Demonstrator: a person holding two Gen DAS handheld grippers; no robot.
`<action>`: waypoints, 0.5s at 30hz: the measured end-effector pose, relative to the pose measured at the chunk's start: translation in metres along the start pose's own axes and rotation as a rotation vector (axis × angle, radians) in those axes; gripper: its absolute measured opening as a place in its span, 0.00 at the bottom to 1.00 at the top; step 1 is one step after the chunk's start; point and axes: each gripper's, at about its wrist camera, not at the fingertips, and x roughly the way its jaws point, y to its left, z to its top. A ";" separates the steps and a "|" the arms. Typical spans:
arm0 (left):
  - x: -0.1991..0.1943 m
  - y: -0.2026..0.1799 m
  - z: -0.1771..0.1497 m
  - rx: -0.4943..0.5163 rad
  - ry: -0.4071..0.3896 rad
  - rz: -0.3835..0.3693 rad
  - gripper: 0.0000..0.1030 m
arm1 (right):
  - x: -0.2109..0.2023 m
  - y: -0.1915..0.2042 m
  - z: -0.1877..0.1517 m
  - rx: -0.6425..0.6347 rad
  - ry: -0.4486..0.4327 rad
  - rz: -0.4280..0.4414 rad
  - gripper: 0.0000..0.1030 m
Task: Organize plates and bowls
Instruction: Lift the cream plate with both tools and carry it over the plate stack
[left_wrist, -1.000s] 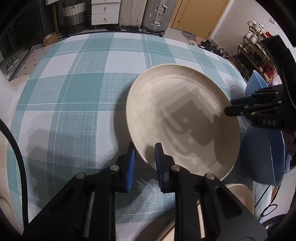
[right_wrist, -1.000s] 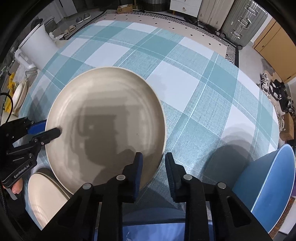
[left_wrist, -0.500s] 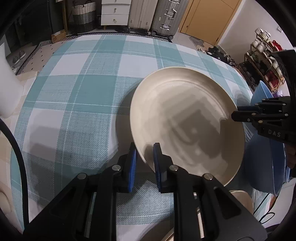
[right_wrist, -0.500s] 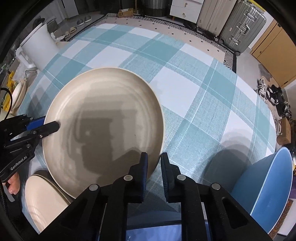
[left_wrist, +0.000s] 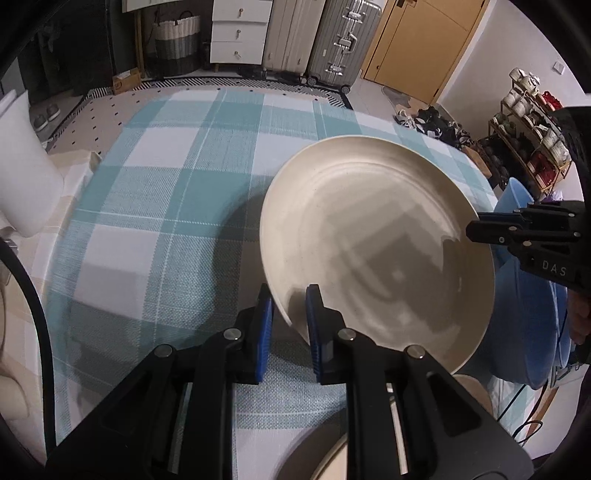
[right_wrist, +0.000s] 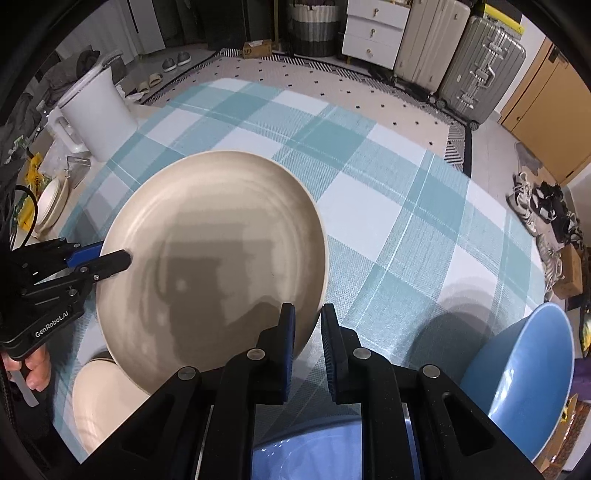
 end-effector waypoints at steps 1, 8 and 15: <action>-0.006 -0.001 0.000 0.004 -0.009 0.002 0.14 | -0.003 0.001 0.000 0.004 -0.007 0.002 0.14; -0.036 -0.005 -0.002 0.013 -0.047 0.007 0.14 | -0.025 0.006 -0.007 0.005 -0.047 0.003 0.14; -0.065 -0.010 -0.012 0.023 -0.073 0.016 0.14 | -0.049 0.015 -0.019 0.004 -0.085 0.015 0.14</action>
